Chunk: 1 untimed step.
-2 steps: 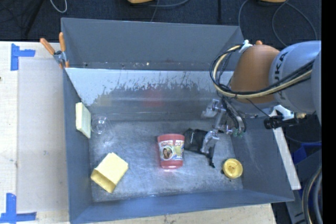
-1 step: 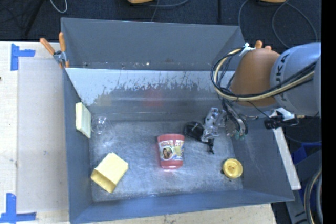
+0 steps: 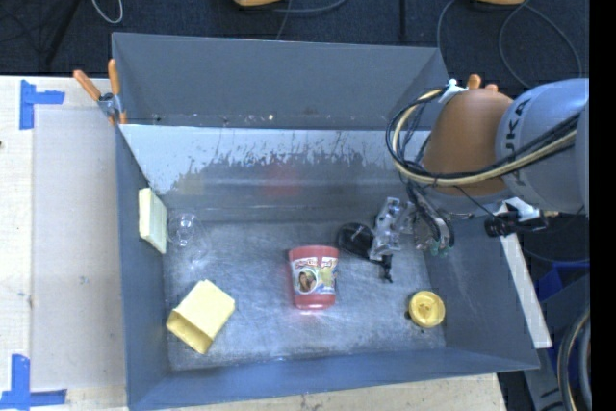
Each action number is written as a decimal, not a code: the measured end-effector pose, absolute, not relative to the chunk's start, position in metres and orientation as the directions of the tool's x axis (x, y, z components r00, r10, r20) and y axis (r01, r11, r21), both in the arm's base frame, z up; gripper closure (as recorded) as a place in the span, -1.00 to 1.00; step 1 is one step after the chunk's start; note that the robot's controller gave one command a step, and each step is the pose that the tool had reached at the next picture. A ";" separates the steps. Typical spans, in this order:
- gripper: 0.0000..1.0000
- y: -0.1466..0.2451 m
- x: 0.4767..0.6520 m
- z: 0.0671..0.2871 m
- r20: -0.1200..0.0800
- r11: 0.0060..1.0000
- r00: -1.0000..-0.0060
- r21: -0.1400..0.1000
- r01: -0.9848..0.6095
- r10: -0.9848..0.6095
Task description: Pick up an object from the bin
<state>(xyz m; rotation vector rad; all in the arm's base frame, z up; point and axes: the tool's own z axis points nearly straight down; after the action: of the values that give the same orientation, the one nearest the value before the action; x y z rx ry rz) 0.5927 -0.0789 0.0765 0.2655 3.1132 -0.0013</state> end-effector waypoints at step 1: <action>1.00 -0.079 0.592 0.079 -0.012 0.986 -0.986 0.000 0.169 0.169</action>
Offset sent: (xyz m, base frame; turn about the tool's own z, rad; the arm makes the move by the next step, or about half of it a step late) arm -0.0001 0.0000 0.0517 0.0000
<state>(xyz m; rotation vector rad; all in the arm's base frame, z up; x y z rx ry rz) 0.5920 -0.0787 0.0788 0.2651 3.1179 -0.0011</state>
